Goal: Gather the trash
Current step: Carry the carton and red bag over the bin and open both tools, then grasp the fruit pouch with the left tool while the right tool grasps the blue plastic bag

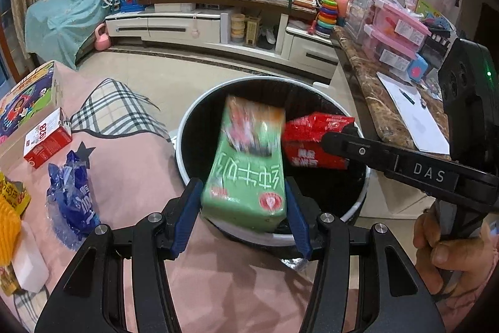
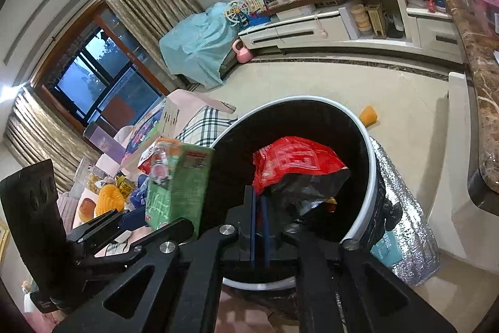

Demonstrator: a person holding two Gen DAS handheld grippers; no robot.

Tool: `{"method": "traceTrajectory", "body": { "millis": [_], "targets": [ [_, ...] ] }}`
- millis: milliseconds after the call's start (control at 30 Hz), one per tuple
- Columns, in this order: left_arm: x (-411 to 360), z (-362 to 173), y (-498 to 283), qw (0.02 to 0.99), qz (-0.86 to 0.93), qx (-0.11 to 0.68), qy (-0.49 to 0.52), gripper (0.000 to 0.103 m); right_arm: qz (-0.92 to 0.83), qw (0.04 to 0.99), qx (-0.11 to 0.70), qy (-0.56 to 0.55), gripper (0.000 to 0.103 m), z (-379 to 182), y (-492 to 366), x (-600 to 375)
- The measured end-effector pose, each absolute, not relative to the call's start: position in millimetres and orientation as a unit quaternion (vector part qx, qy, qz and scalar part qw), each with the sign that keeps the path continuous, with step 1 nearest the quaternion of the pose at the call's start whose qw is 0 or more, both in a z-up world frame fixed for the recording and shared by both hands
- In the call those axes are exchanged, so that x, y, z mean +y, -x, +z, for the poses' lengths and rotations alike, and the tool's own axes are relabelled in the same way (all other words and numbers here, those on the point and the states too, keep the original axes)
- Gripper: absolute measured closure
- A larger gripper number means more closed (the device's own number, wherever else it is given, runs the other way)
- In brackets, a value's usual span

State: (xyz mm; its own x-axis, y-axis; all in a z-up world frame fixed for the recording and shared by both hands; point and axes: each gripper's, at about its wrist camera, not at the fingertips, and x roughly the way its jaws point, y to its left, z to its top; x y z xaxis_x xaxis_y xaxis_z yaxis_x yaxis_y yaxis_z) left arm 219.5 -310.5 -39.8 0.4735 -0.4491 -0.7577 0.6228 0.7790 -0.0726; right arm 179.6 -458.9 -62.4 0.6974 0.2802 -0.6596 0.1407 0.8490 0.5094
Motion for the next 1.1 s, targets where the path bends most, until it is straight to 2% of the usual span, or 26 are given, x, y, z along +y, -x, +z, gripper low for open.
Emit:
{"method": "traceTrajectory", "body": {
  "millis": [133,167,200,267,433,600,900,1100],
  "targets": [
    [-305,-39,-219,0.855,-0.311,0.403,-0.101,0.040,0.031,0.876,0.394,-0.276,0.092,-67,-179,-461],
    [-302,-39,-218,0.857,-0.310,0.401,-0.098,0.038,0.030,0.875,0.394,-0.278,0.086,-68,-179,-462],
    [-300,-38,-218,0.858,-0.307,0.401,-0.095,0.037,0.029,0.875,0.393,-0.279,0.074,-68,-180,-463],
    [-292,-39,-216,0.861,-0.302,0.401,-0.088,0.035,0.028,0.878,0.387,-0.279,0.058,-66,-177,-461],
    [-268,-44,-208,0.869,-0.281,0.402,-0.071,0.033,0.028,0.885,0.378,-0.271,0.055,-59,-172,-452],
    [-238,-50,-198,0.877,-0.256,0.404,-0.050,0.032,0.025,0.897,0.363,-0.253,0.030,-50,-165,-435],
    [-179,-55,-179,0.894,-0.208,0.395,-0.016,0.029,0.030,0.915,0.339,-0.214,0.015,-36,-151,-387],
    [-138,-63,-173,0.899,-0.174,0.402,0.011,0.028,0.048,0.920,0.336,-0.199,0.013,-35,-148,-355]
  ]
}}
